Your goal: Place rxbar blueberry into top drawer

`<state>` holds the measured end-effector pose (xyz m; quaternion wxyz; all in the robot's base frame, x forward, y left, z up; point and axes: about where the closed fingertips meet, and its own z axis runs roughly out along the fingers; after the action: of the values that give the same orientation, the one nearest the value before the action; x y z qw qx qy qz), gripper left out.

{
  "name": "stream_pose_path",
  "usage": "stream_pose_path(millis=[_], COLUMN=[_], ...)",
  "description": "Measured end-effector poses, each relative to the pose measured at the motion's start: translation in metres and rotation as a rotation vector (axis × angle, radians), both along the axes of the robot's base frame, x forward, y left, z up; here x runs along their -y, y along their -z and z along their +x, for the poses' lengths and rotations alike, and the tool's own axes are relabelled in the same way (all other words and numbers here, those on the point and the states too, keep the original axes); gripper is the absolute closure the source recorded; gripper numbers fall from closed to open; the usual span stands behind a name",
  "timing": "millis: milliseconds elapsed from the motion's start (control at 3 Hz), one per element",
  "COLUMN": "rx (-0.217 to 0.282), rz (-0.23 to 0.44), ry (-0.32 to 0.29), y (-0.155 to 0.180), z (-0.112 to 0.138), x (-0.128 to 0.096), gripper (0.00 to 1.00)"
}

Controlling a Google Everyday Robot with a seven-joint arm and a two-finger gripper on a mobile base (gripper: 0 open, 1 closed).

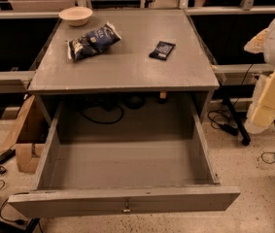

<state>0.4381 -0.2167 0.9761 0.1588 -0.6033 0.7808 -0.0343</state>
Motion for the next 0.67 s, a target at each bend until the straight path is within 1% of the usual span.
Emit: stream_pose_path(millis=[333,667], rx=[0.01,0.087], rz=[0.009,0.082], ry=[0.002,0.019], y=[0.0,0.002], z=[0.003,0.023], x=[0.001,0.009], gripper=[0.0,0.0])
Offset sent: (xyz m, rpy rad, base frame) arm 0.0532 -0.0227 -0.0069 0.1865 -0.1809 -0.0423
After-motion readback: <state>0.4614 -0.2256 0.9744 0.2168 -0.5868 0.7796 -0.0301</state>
